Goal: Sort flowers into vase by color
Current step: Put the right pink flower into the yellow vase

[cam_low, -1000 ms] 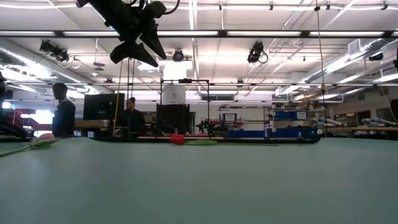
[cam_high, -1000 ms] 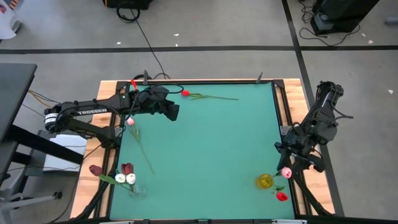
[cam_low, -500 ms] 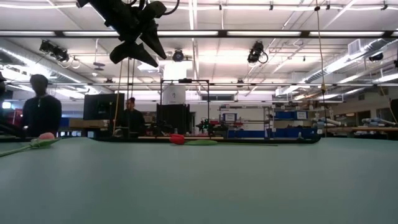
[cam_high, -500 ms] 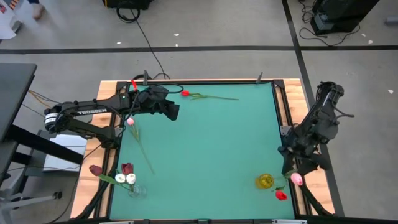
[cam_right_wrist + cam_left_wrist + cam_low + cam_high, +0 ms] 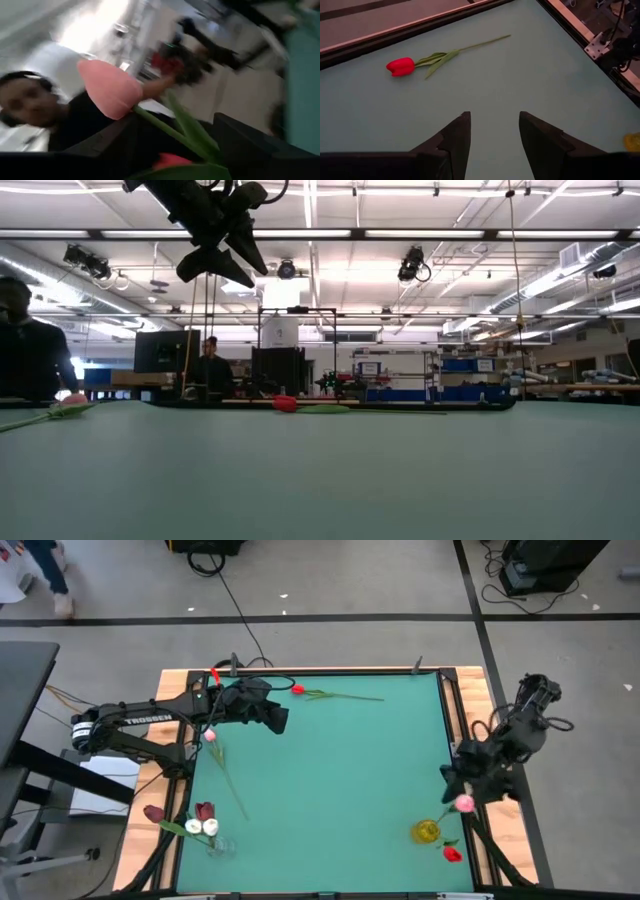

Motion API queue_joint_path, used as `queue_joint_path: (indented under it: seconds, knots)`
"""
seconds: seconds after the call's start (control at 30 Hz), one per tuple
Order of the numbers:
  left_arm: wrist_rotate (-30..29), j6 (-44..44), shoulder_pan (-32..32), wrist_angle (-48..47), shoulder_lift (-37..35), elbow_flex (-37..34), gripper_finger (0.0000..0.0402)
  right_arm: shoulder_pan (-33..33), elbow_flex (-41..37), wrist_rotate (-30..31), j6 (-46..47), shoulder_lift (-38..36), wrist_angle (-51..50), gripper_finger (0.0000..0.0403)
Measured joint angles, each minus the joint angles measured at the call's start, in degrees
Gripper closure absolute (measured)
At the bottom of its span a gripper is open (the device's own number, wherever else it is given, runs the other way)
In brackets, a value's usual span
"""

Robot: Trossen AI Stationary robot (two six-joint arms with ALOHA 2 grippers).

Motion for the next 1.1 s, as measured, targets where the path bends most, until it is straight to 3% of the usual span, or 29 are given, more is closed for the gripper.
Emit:
queue_joint_path:
  seconds: [0.23, 0.4, 0.5, 0.57, 0.7, 0.8, 0.93, 1.1]
  knots:
    - [0.0, 1.2, 0.0, 0.4, 0.0, 0.0, 0.0230, -0.9, -0.1, 5.9, -4.1, 1.3, -3.5, 0.0133]
    - [1.1, 1.9, -0.5, 4.0, 0.0, 0.0, 0.0230, -0.8, -0.3, -6.4, -5.4, 5.2, -8.1, 0.0133]
    - [2.7, 3.9, -2.1, 10.7, 0.2, 0.0, 0.0230, -0.3, -0.1, -9.5, -5.3, 6.0, -0.5, 0.0132]
    - [3.6, 7.5, -3.9, 19.5, 1.5, 0.0, 0.0230, -1.0, -0.1, -7.8, -8.4, 6.0, 1.8, 0.0132]
    - [4.9, 17.3, -7.8, 35.7, 5.8, 0.1, 0.0230, -3.3, -0.2, 2.4, -10.0, 5.6, 1.1, 0.0134]
    - [4.9, 19.9, -10.3, 43.5, 10.0, 0.4, 0.0229, -5.2, -0.2, 5.7, -9.7, 5.3, 0.0, 0.0135]
    - [4.9, 23.5, -13.9, 46.8, 16.8, 4.8, 0.0219, -6.4, -0.2, 6.4, -7.5, 5.3, -0.9, 0.0136]
    - [7.4, 27.3, -17.2, 46.5, 27.2, 15.6, 0.0192, -6.3, -0.2, 5.0, -5.2, 5.3, -1.0, 0.0136]
